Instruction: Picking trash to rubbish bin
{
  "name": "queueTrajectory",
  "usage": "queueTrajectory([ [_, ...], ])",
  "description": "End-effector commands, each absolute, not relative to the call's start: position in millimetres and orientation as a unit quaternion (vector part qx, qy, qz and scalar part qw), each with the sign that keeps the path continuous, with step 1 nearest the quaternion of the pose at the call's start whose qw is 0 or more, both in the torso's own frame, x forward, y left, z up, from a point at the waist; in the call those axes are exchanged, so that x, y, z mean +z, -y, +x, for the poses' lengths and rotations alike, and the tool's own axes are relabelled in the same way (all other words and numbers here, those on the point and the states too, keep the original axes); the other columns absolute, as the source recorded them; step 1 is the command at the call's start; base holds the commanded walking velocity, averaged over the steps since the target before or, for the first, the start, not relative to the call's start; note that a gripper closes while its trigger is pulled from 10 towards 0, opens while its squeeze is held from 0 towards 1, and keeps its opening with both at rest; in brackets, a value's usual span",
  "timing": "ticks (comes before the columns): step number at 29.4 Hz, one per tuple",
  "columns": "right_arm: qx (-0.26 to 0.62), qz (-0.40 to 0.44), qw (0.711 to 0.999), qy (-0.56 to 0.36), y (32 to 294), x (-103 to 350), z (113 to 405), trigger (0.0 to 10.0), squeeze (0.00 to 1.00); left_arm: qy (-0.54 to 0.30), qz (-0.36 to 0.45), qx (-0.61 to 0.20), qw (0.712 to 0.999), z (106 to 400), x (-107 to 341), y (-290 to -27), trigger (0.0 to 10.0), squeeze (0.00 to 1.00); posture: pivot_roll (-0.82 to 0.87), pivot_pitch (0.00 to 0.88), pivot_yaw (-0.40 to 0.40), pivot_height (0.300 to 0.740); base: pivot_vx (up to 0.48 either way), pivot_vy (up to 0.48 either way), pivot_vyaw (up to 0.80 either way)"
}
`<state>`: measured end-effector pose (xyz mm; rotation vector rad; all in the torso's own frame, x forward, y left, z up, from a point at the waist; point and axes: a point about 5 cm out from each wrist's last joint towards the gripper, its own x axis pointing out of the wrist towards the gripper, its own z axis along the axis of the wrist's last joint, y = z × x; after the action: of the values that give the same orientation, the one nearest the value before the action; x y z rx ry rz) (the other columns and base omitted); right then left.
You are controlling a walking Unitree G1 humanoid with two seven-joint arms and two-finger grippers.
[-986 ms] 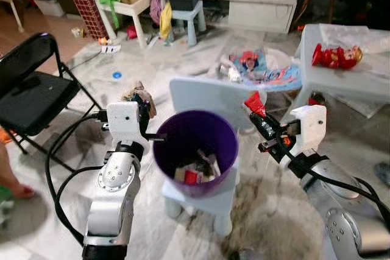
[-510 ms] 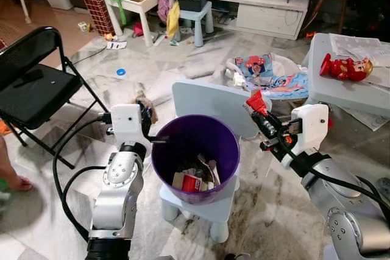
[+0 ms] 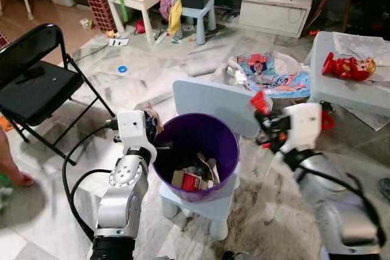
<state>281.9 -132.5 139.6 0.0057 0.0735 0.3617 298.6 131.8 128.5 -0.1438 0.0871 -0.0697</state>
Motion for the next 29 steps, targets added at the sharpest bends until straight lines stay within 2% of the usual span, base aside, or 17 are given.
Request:
queueTrajectory([
  [1,0.176,-0.020,0.984,-0.032,130,137,287,0.0,0.00,-0.044,-0.073,-0.028,0.996,295,129,-137,0.0,0.00,0.03,0.155,-0.004,0.740,0.000,0.000,0.00],
  [4,0.161,-0.051,0.985,-0.026,131,132,296,0.0,0.00,-0.041,-0.075,-0.023,0.996,292,131,-139,0.0,0.00,0.03,0.156,-0.009,0.740,0.000,0.000,0.00],
  [5,0.155,-0.058,0.986,-0.028,132,130,299,3.6,0.00,-0.040,-0.076,-0.022,0.996,291,131,-139,0.0,0.00,0.04,0.157,-0.011,0.740,0.000,0.000,0.00],
  [6,0.148,-0.069,0.986,-0.031,135,126,303,8.9,0.00,-0.039,-0.078,-0.022,0.996,290,132,-138,0.0,0.00,0.04,0.157,-0.012,0.740,0.000,0.000,0.00],
  [7,0.141,-0.079,0.986,-0.034,137,122,307,10.0,0.00,-0.037,-0.080,-0.024,0.996,289,133,-137,0.0,0.00,0.04,0.157,-0.012,0.740,0.000,0.000,0.00],
  [18,0.127,-0.101,0.985,-0.054,136,99,310,10.0,0.00,0.003,-0.079,-0.048,0.996,292,149,-131,0.0,0.00,0.06,0.156,-0.014,0.740,0.000,0.000,0.00],
  [24,0.110,-0.041,0.992,-0.038,146,108,311,10.0,0.00,-0.007,-0.079,-0.045,0.996,290,143,-134,0.0,0.00,0.04,0.156,-0.008,0.740,0.000,0.000,0.00],
  [27,0.126,0.039,0.991,-0.017,146,123,309,10.0,0.00,0.022,-0.079,-0.056,0.995,297,154,-133,0.0,0.00,0.04,0.151,-0.007,0.740,0.000,0.000,0.00],
  [29,0.135,0.055,0.989,-0.004,147,132,308,10.0,0.00,0.050,-0.064,-0.068,0.994,305,166,-131,0.0,0.00,0.05,0.143,-0.006,0.740,0.000,0.000,0.00],
])
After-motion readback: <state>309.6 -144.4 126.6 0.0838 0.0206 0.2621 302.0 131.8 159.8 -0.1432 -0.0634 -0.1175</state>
